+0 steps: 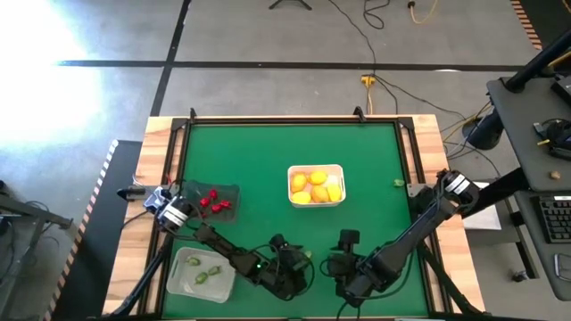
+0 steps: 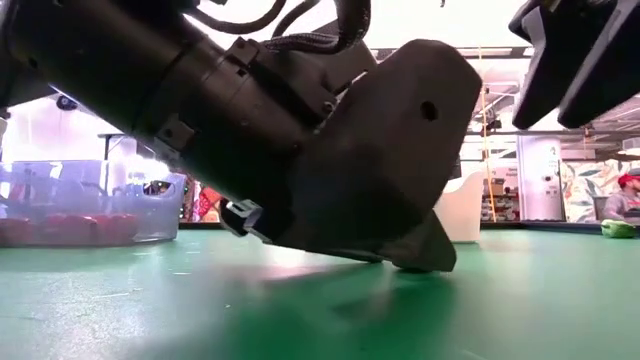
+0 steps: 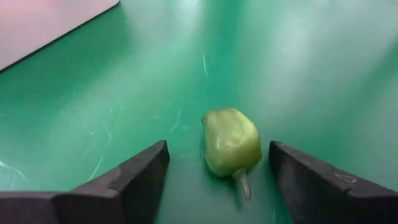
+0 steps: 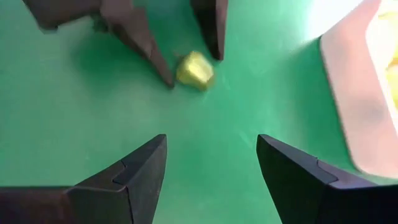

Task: Sort produce into baskets
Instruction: Put the green chili pepper into the gray bin

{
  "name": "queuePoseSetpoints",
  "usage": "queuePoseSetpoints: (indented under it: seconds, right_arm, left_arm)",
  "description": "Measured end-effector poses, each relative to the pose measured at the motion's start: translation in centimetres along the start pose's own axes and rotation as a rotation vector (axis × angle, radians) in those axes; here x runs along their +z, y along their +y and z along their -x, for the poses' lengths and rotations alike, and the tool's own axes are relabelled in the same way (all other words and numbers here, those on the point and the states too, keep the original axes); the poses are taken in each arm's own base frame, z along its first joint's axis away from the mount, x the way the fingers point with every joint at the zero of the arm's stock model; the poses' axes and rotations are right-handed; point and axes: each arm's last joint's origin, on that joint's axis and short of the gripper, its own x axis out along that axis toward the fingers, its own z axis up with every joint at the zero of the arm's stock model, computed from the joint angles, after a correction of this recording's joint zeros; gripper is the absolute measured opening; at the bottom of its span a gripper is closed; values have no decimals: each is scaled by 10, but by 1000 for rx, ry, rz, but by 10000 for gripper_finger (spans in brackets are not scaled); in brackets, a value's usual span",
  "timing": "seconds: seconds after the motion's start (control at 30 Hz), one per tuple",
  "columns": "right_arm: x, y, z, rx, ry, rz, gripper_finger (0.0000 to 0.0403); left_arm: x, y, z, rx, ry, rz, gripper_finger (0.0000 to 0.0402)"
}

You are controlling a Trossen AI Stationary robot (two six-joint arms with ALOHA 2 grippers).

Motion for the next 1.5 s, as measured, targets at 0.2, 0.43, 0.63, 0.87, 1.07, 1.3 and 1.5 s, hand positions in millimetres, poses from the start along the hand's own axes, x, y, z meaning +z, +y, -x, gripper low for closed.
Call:
queuePoseSetpoints:
  seconds: [0.2, 0.43, 0.63, 0.87, 1.07, 1.3, 1.5]
  right_arm:
    - [2, -3, 0, -34, -30, 21, 237]
    - [4, -5, 4, -34, -37, 22, 240]
    - [3, -7, 5, -38, -32, 21, 231]
    - [2, -11, 10, -46, -12, 33, 230]
    - [-1, -15, 11, -70, 17, 44, 228]
    - [-3, -17, 12, -92, 39, 42, 226]
    - [-2, -18, 12, -123, 10, 54, 225]
  left_arm:
    - [-6, -1, -7, 23, -66, 61, 247]
    - [-6, 0, -8, 37, -73, 62, 194]
    - [-6, 2, -7, 52, -59, 39, 132]
    - [21, 3, 21, 59, -31, -9, 88]
    - [44, 5, 64, 50, 27, -94, 91]
    - [60, 16, 161, -1, 176, -128, 91]
    - [59, 38, 246, -50, 326, -22, 91]
